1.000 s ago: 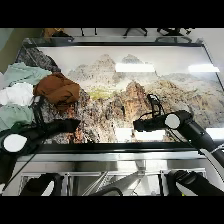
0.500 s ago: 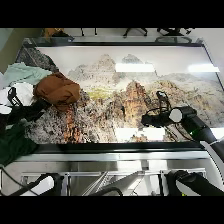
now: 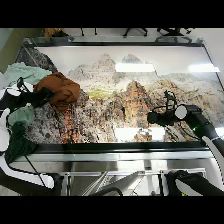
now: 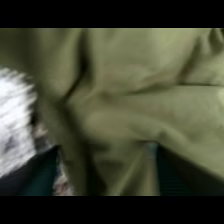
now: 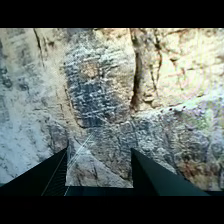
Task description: Fold the shirts.
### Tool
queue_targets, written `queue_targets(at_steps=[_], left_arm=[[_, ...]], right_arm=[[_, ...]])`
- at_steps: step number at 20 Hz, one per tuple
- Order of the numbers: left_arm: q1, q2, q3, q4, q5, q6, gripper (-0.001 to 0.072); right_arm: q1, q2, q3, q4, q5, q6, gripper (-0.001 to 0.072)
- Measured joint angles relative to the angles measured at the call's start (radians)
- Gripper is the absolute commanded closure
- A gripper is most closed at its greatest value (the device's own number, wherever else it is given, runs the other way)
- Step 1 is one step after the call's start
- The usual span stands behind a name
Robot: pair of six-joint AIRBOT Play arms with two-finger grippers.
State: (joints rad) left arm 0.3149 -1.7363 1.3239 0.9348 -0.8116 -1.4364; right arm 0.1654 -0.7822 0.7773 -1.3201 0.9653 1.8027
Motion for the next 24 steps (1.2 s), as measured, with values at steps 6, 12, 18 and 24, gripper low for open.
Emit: queue_targets(at_steps=[6, 12, 18, 24], left_arm=[[-0.046, -0.054, 0.190, -0.007, -0.187, 0.004, 0.0693], [-0.160, 0.150, 0.305, -0.083, -0.400, 0.012, 0.0693], [-0.451, 0.358, 0.262, -0.156, -0.532, 0.019, 0.0692], [-0.809, 0.408, 0.020, -0.170, -0.416, 0.003, 0.0001]], right_arm=[[-0.003, -0.011, 0.000, -0.001, 0.026, 0.000, 0.0583], [-0.003, -0.008, 0.051, -0.005, 0.080, -0.056, 0.0696], [-0.003, 0.044, 0.142, -0.016, 0.147, -0.106, 0.0695], [-0.003, 0.103, 0.161, -0.050, 0.208, -0.114, 0.0376]])
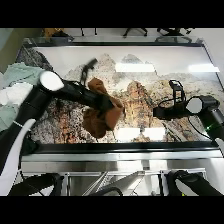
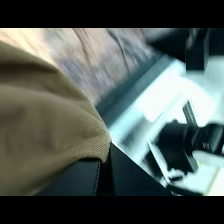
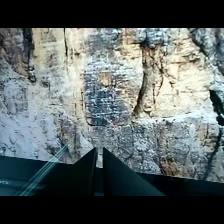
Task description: Fold the shirts.
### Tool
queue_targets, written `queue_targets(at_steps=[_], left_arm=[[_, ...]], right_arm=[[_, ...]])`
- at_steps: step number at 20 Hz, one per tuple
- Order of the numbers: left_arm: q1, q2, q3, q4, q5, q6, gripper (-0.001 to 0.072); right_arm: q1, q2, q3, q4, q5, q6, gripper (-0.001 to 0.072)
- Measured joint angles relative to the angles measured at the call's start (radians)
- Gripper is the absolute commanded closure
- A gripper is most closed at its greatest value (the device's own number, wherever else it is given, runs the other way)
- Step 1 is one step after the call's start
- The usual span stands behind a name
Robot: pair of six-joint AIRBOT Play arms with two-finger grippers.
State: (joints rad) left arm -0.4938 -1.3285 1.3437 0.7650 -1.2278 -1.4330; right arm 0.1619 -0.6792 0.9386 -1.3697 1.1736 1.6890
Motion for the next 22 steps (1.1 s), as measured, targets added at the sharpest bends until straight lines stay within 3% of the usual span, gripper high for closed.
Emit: queue_targets(at_steps=[4, 10, 12, 13, 17, 22], left_arm=[[-0.090, -0.027, -0.020, 0.001, 0.026, -0.008, 0.0028], [0.066, 0.036, 0.076, 0.108, -0.149, -0.026, 0.0028], [0.135, 0.092, 0.044, 0.163, -0.184, -0.031, 0.0028], [0.164, 0.124, 0.004, 0.179, -0.192, -0.033, 0.0028], [0.245, 0.249, -0.293, 0.213, -0.119, -0.037, 0.0029], [0.272, 0.273, -0.685, 0.063, 0.159, 0.029, 0.0029]], right_arm=[[0.000, 0.010, 0.003, -0.008, 0.017, -0.003, 0.0366], [-0.010, -0.007, 0.006, -0.029, -0.006, -0.008, 0.0365], [-0.030, -0.040, 0.006, -0.010, -0.025, -0.028, 0.0223], [-0.039, -0.064, 0.006, 0.011, -0.031, -0.047, 0.0207], [-0.055, -0.199, 0.006, 0.193, -0.092, -0.191, 0.0208], [-0.060, -0.391, 0.006, 0.572, -0.182, -0.493, 0.0208]])
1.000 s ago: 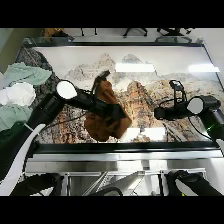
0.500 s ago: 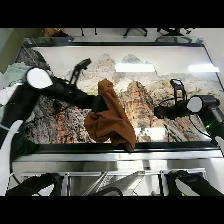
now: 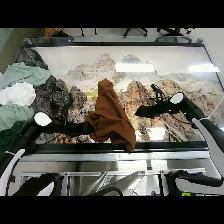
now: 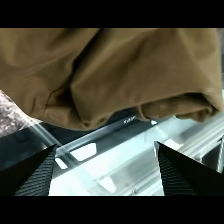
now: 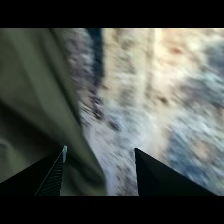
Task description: Fold the shirts.
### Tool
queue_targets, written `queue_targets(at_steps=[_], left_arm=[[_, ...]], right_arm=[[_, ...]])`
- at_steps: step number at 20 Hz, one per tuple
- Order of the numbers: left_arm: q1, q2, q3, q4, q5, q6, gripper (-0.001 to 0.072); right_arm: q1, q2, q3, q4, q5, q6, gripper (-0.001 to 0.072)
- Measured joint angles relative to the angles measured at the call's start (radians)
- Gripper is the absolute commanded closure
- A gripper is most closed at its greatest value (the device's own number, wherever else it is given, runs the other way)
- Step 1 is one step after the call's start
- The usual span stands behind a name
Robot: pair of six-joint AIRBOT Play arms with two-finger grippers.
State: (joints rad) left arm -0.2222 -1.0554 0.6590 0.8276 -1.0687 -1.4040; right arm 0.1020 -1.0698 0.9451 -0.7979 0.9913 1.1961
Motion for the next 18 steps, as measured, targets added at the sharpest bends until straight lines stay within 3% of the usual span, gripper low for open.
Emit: queue_targets(at_steps=[4, 10, 12, 13, 15, 16, 18], left_arm=[[0.003, -0.106, -0.116, -0.114, 0.103, 0.081, 0.0029], [-0.016, -0.267, -0.082, -0.186, 0.126, 0.135, 0.0061], [-0.041, -0.308, -0.041, -0.173, 0.150, 0.148, 0.0585], [-0.052, -0.327, -0.020, -0.156, 0.162, 0.150, 0.0692], [-0.068, -0.341, 0.025, -0.148, 0.158, 0.156, 0.0692], [-0.069, -0.342, 0.047, -0.149, 0.143, 0.156, 0.0692], [-0.061, -0.327, 0.092, -0.155, 0.110, 0.157, 0.0694]], right_arm=[[0.003, -0.108, 0.008, 0.265, -0.075, -0.227, 0.0207], [0.070, -0.278, 0.107, 0.388, -0.108, -0.354, 0.0209], [0.091, -0.329, 0.153, 0.400, -0.106, -0.370, 0.0213], [0.098, -0.344, 0.172, 0.406, -0.097, -0.375, 0.0307], [0.109, -0.364, 0.210, 0.407, -0.070, -0.384, 0.0638], [0.113, -0.371, 0.228, 0.412, -0.056, -0.396, 0.0695], [0.114, -0.375, 0.260, 0.411, -0.018, -0.413, 0.0696]])
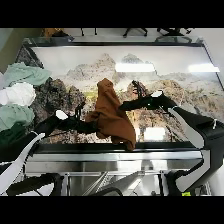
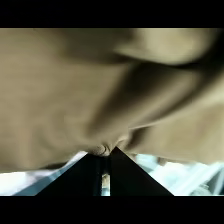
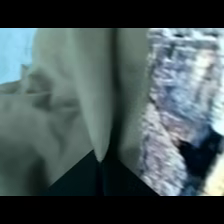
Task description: Fold the shirts.
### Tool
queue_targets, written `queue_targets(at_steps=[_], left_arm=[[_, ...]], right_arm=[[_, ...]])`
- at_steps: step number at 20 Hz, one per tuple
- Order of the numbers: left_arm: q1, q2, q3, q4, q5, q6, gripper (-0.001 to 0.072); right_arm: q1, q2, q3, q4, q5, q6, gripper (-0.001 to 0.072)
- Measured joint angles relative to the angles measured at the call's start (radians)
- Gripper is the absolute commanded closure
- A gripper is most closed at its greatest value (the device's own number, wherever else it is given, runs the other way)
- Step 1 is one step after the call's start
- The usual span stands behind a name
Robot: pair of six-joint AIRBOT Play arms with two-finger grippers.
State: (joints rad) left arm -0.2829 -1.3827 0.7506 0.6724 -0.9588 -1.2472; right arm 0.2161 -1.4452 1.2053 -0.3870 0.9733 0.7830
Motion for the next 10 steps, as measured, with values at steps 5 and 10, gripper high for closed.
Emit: queue_targets(at_steps=[5, 10], left_arm=[[0.126, 0.165, 0.195, 0.006, -0.155, -0.001, 0.0698], [0.276, 0.411, 0.527, 0.082, -0.288, -0.049, 0.0698]], right_arm=[[-0.058, 0.117, 0.128, -0.016, 0.094, -0.013, 0.0697], [-0.140, 0.418, 0.288, -0.055, 0.166, 0.000, 0.0696]])
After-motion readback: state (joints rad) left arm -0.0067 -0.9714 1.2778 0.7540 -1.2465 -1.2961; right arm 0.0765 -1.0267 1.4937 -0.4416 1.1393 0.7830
